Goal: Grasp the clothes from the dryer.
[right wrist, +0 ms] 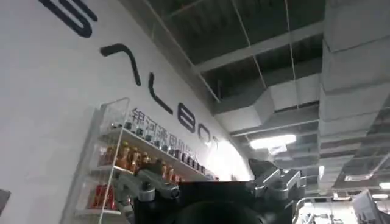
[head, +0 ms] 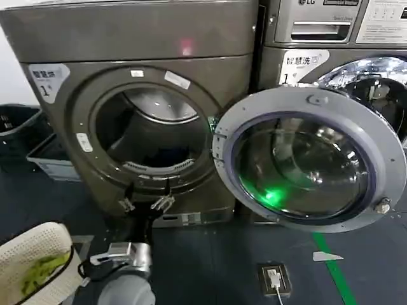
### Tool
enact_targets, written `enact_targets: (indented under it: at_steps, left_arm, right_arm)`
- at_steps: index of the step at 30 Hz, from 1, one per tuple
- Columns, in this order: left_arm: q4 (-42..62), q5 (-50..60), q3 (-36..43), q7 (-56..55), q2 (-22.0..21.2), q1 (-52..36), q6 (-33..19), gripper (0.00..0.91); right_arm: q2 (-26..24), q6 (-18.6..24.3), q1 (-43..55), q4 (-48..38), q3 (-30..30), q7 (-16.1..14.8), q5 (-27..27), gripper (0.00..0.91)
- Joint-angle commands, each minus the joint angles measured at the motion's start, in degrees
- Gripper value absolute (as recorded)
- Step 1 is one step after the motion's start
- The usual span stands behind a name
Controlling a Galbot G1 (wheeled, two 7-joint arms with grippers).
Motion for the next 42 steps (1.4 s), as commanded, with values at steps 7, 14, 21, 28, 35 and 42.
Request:
enact_targets:
  at_steps: [7, 14, 21, 28, 35, 42]
  left_arm:
    - [0.4, -0.1, 0.1, -0.1, -0.2, -0.4, -0.3, 0.907]
    - [0.6, -0.3, 0.1, -0.1, 0.0, -0.6, -0.3, 0.907]
    - [0.8, -0.3, 0.1, -0.2, 0.2, -0.6, -0.3, 0.907]
    - [1.0, -0.2, 0.1, -0.2, 0.2, -0.6, -0.3, 0.907]
    - [1.8, 1.3, -0.5, 0.0, 0.2, -2.0, 0.3, 0.907]
    - [10.7, 1.5, -1.7, 1.3, 0.0, -10.7, 2.1, 0.907]
  right_arm:
    - [0.1, -0.4, -0.3, 0.4, 0.6, -0.4, -0.3, 0.907]
    - [0.3, -0.3, -0.2, 0.6, 0.5, -0.5, 0.0, 0.907]
    - [-0.1, -0.4, 0.0, 0.7, 0.1, -0.6, 0.4, 0.907]
    - [-0.1, -0.3, 0.4, 1.0, -0.6, -0.7, 0.4, 0.907]
    - [0.0, -3.3, 0.0, 1.5, 0.0, -1.3, -3.2, 0.907]
    - [-1.2, -7.8, -1.0, 2.2, 3.0, 0.5, -4.9, 0.907]
